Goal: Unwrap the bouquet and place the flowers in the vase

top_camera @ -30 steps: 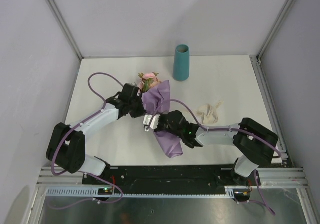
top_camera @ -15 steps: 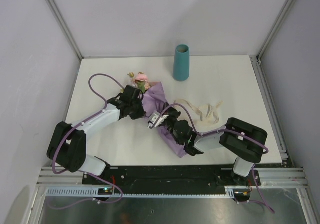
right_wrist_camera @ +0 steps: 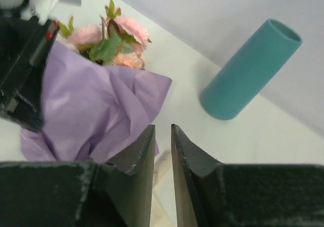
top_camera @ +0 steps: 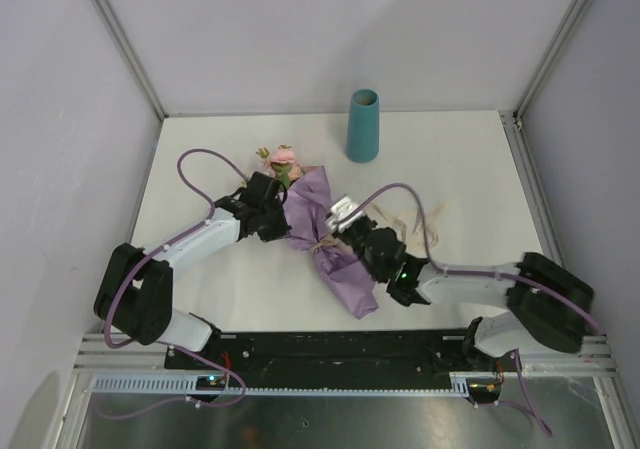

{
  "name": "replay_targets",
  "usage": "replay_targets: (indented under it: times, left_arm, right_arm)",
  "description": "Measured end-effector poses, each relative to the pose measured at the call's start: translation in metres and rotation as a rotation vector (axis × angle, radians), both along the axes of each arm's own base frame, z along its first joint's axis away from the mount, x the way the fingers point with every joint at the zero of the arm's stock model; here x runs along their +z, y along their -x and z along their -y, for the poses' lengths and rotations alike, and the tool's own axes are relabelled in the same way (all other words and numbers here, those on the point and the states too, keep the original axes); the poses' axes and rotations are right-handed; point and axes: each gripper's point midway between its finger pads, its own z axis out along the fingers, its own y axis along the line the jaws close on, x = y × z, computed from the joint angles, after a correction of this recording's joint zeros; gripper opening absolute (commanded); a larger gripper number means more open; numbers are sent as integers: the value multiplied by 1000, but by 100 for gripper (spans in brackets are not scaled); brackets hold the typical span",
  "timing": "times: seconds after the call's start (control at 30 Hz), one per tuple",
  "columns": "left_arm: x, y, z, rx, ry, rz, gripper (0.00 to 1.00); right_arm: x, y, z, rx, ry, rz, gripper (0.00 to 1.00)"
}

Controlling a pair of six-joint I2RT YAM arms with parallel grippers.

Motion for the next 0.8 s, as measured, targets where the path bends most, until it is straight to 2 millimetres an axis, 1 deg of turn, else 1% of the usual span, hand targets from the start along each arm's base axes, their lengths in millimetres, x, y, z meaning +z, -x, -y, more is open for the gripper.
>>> replay_targets:
  times: [0.07, 0.13, 0.2, 0.23, 0.3, 0.4, 0.5, 0.6, 0.7, 0.8]
  left_arm:
    - [0, 1, 1, -3, 6, -3, 0]
    - [0, 2, 4, -8, 19, -9, 0]
    - [0, 2, 6, -15, 34, -9, 0]
    - [-1, 3, 8, -19, 41, -12, 0]
    - [-2, 5, 10, -26, 57, -16, 0]
    - [-3, 7, 13, -31, 76, -24, 0]
    - [-3, 7, 15, -30, 89, -26, 0]
    - [-3, 8, 18, -33, 102, -26, 0]
    - [-2, 7, 19, -33, 110, -25, 0]
    - [-2, 7, 20, -36, 113, -24, 0]
  right_arm:
    - [10, 0, 5, 19, -133, -108, 23]
    - [19, -5, 13, 27, -304, -256, 25]
    - [19, -9, 21, 26, -441, -383, 30]
    - [16, -10, 25, 20, -507, -455, 32]
    - [2, -7, 26, 12, -613, -604, 35]
    - [-24, 12, 15, 27, -739, -824, 36]
    - [-48, 29, 7, 15, -842, -1000, 35]
    - [-72, 42, 0, -33, -916, -1143, 35]
    - [-84, 51, -7, -66, -963, -1223, 35]
    - [-87, 55, -15, -73, -1005, -1265, 36]
